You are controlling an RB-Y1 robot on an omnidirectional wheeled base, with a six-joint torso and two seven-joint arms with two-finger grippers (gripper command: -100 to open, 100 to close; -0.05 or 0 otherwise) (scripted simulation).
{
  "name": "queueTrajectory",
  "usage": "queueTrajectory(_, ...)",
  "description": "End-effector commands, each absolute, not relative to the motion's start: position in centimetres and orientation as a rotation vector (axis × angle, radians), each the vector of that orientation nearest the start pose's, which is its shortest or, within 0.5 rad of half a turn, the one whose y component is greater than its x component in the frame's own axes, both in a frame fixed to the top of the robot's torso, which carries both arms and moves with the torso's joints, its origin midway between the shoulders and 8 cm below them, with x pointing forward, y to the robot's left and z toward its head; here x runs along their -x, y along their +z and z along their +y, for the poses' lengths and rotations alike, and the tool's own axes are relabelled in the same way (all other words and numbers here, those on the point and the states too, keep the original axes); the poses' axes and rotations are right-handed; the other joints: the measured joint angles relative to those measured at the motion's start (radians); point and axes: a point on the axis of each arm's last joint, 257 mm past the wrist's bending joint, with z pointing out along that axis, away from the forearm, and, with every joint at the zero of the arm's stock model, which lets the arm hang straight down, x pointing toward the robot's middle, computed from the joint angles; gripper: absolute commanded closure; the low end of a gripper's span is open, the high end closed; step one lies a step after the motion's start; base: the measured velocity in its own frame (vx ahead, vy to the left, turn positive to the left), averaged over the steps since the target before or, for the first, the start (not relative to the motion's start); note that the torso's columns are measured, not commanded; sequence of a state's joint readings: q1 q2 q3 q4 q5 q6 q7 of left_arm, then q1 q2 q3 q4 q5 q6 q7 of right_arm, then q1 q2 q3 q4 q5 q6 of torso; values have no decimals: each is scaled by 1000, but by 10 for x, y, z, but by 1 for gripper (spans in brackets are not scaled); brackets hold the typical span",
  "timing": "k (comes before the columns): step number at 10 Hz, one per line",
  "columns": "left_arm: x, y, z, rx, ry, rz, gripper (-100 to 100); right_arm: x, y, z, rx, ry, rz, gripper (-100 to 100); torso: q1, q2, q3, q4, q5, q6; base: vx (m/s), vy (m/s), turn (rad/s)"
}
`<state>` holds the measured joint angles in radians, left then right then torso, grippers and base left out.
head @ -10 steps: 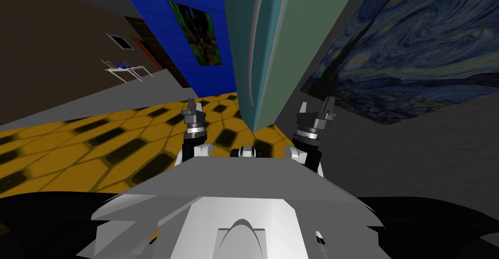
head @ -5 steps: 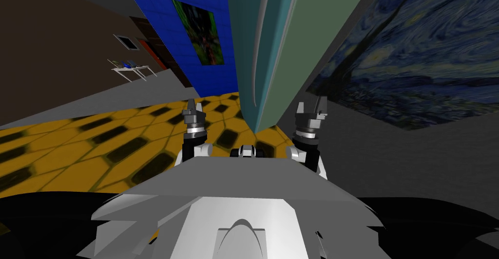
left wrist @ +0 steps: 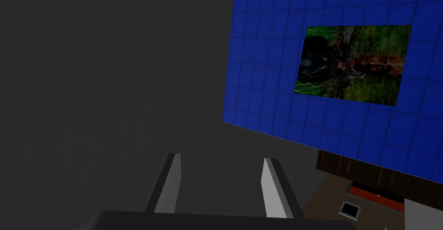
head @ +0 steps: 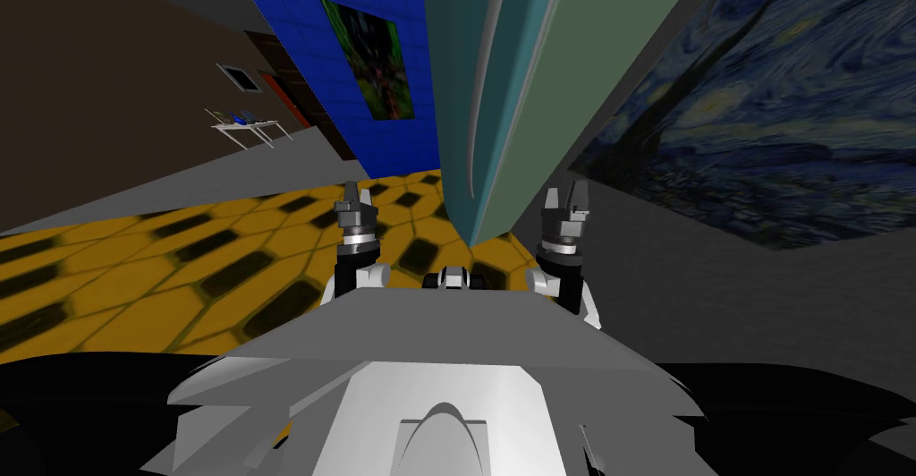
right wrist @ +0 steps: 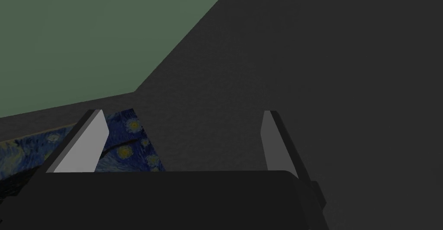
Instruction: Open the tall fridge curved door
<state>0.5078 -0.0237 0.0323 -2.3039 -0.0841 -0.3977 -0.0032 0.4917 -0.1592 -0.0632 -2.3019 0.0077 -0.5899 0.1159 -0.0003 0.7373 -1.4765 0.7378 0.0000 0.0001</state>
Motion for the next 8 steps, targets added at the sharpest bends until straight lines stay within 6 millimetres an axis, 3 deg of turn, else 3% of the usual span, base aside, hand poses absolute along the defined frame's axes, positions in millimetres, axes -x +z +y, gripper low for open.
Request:
queueTrajectory(1, -354, 12, 288, 689, -1186, 696, 0, -324, 51, -269, -323, 1090, 698, -100, 1, -1, 0, 0, 0, 0, 68, 36, 23)
queueTrajectory(8, -354, 12, 288, 689, -1186, 696, 0, -326, 40, -260, -153, 877, 740, -100, 0, 1, 0, 0, 0, 0, 66, 32, 33)
